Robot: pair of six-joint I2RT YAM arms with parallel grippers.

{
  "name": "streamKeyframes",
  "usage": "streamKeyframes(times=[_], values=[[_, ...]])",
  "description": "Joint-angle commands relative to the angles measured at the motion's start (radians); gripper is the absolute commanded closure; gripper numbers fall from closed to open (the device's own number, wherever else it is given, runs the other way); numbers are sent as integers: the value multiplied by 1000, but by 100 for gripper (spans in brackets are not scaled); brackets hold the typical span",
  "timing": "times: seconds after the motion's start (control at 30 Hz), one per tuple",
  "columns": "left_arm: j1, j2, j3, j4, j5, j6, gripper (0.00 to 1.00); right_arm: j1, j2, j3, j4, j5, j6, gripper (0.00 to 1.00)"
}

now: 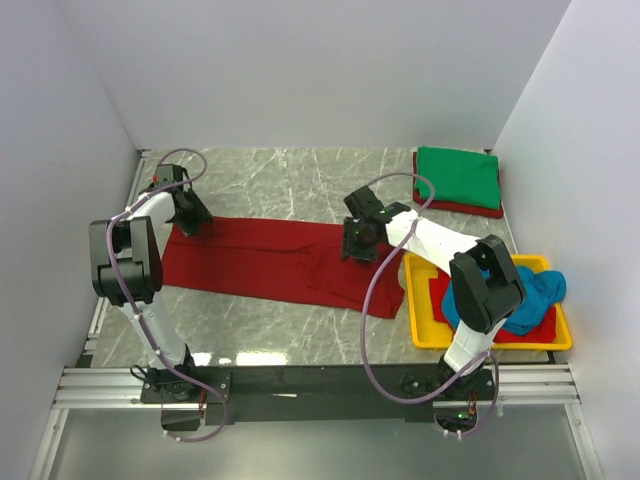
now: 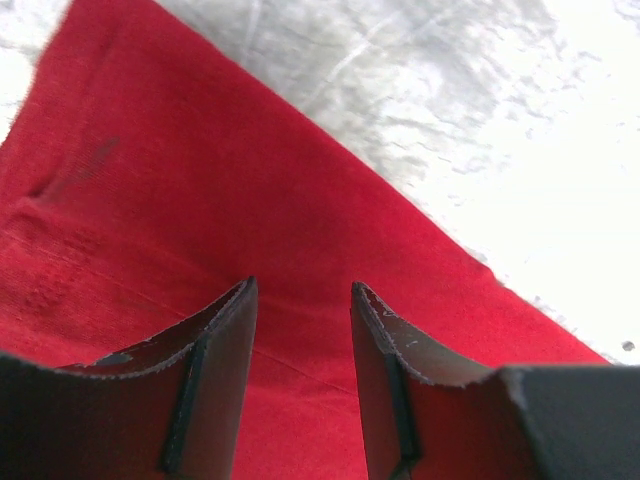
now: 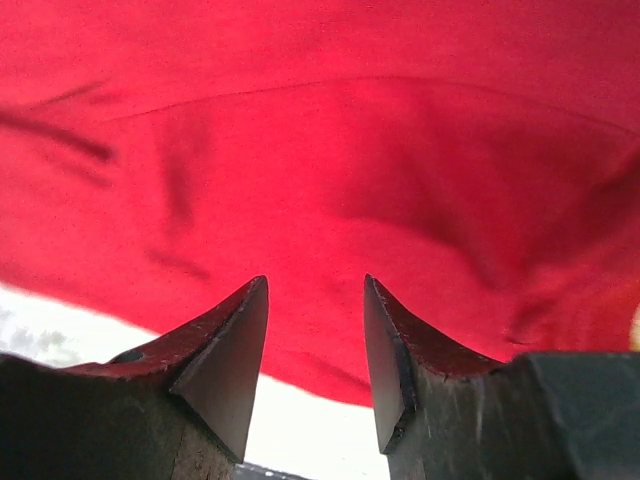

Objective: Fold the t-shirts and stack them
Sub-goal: Fold the tshirt

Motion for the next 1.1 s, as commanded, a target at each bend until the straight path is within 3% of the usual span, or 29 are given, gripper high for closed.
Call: streamKeyframes(times=[0.0, 0.3, 0.6, 0.8, 1.07], values=[[-19, -45, 10, -4, 4, 14, 52, -46, -9, -37, 16, 28, 36, 50], [-12, 8, 26, -18, -26, 23, 51, -111, 51, -74, 28, 14, 54, 50], [33, 22, 20, -32, -50, 29, 51, -172, 169, -6, -16, 32, 66, 50], [87, 10, 0, -40, -65, 37, 51, -198, 267, 168, -99, 74, 20, 50], [99, -68, -63, -46, -68, 53, 51, -213, 499, 558, -223, 68, -29, 50]])
